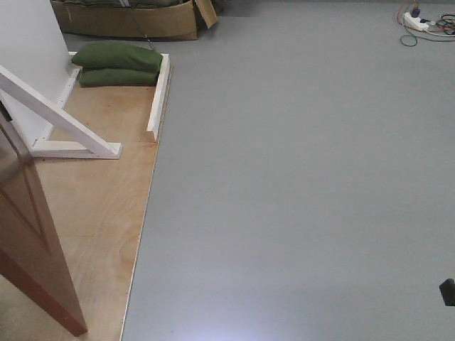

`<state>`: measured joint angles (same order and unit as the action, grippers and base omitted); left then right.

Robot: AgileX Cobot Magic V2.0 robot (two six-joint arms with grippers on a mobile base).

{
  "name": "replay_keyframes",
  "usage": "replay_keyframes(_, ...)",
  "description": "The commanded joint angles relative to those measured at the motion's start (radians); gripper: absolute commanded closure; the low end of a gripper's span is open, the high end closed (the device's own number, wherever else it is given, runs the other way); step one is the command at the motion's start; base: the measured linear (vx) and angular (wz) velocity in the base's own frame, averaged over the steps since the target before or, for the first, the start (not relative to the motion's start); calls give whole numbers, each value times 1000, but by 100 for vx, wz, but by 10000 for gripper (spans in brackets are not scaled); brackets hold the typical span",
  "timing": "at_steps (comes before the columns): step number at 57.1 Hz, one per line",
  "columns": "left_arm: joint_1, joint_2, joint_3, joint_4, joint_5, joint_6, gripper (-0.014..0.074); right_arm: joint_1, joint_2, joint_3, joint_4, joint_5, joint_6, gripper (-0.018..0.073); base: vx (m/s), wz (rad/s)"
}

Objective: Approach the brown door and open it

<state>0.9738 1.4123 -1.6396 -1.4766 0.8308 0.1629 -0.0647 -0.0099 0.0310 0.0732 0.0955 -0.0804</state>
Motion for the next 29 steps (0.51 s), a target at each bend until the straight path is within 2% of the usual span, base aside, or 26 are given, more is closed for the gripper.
replay_keyframes(1, -35, -34, -34, -60, -21, 23, 600, 0, -12, 5, -7, -77, -5, 559, 0, 0)
replay_keyframes(21, -257, -30, -34, -55, -150, 228, 600, 0, -12, 5, -7, -77, -5, 559, 0, 0)
replay_keyframes(29, -365, -19, -34, -23, -219, 287, 600, 0, -12, 5, -7, -77, -5, 559, 0, 0)
